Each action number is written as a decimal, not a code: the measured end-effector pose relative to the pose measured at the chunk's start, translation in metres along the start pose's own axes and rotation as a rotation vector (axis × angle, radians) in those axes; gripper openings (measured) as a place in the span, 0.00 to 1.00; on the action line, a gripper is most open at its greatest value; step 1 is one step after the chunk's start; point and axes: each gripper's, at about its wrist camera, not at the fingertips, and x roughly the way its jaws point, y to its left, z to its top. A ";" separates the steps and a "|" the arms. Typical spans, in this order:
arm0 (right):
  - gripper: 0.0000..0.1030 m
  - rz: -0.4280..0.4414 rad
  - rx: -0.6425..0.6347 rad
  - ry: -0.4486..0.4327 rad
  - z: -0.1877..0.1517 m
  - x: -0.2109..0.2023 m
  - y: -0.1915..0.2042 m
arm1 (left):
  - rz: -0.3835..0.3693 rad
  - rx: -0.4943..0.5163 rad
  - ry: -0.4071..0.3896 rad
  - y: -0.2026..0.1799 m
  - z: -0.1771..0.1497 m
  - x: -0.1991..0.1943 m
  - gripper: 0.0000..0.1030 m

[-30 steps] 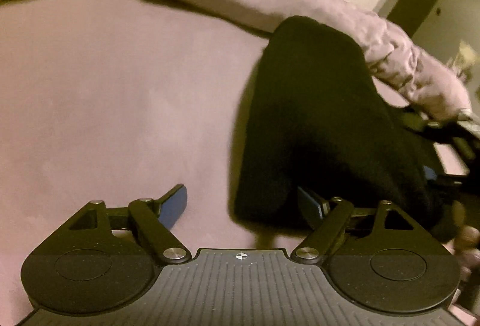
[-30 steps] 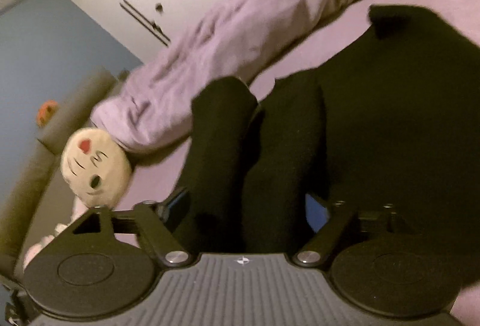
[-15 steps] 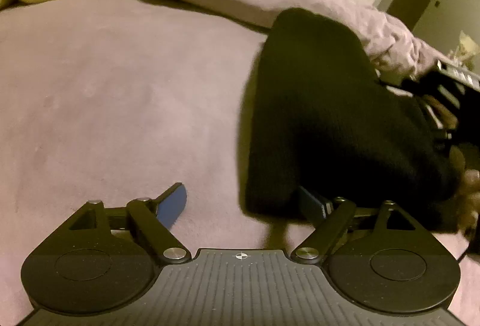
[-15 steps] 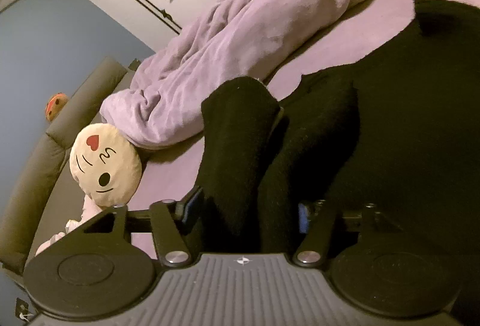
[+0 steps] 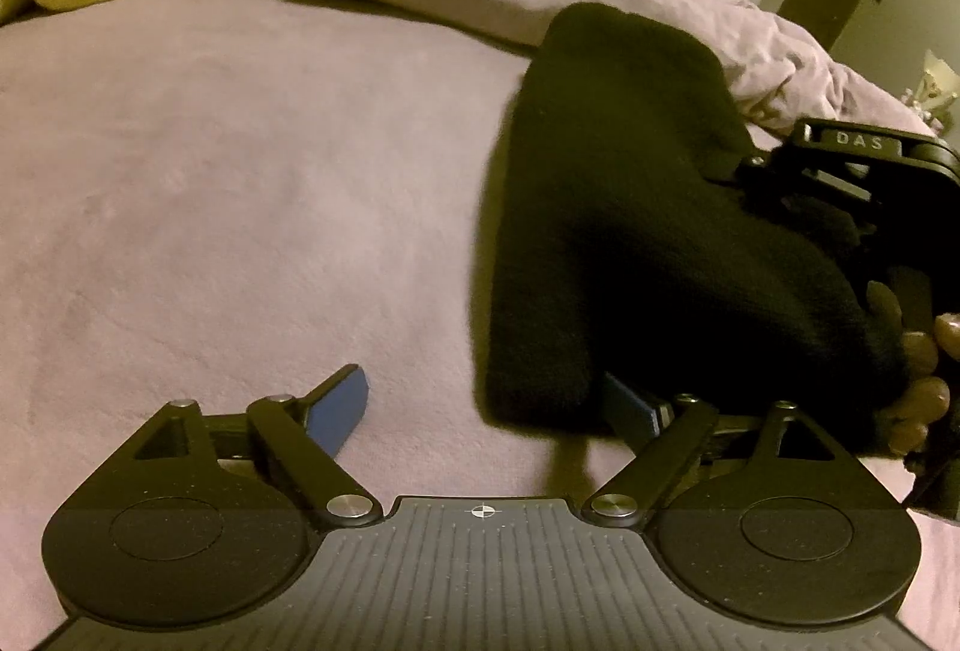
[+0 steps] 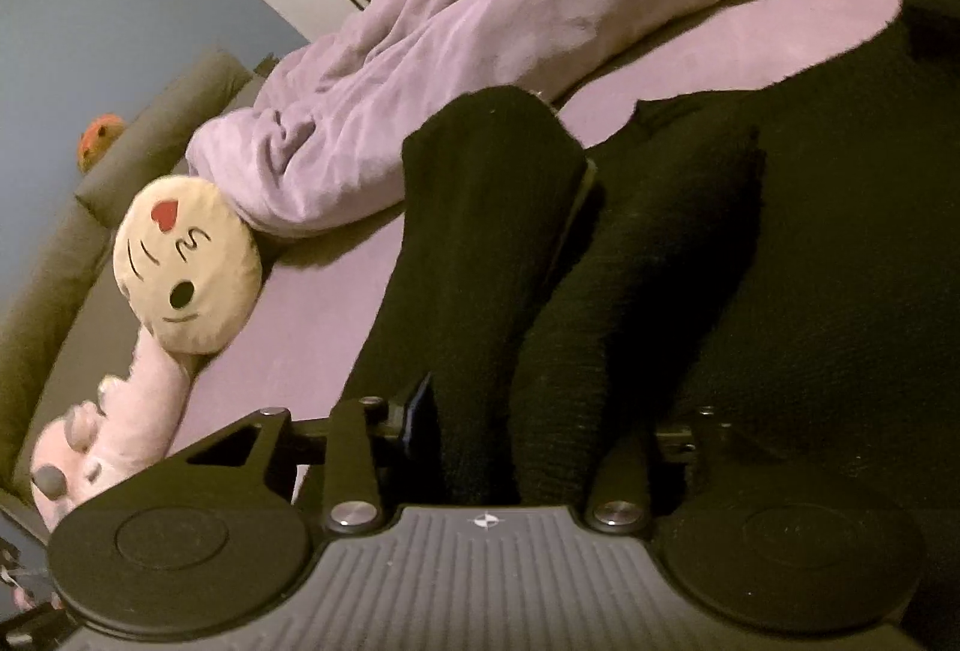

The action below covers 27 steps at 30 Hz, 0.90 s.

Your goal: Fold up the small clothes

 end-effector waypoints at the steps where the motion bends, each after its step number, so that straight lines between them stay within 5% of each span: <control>1: 0.42 -0.003 -0.005 0.001 0.000 0.001 0.001 | 0.002 0.004 0.001 -0.001 0.000 0.000 0.88; 11: 0.23 -0.041 -0.081 -0.041 -0.004 -0.004 0.011 | 0.009 0.001 0.012 -0.003 -0.002 -0.004 0.88; 18: 0.18 -0.097 -0.254 -0.227 0.011 -0.067 0.038 | -0.002 -0.019 -0.042 -0.008 0.004 -0.036 0.87; 23: 0.18 -0.231 -0.362 -0.335 0.022 -0.120 0.021 | -0.058 0.029 -0.069 -0.035 0.007 -0.047 0.87; 27: 0.19 -0.348 -0.353 -0.304 0.020 -0.131 -0.026 | -0.076 0.073 -0.028 -0.062 0.003 -0.033 0.87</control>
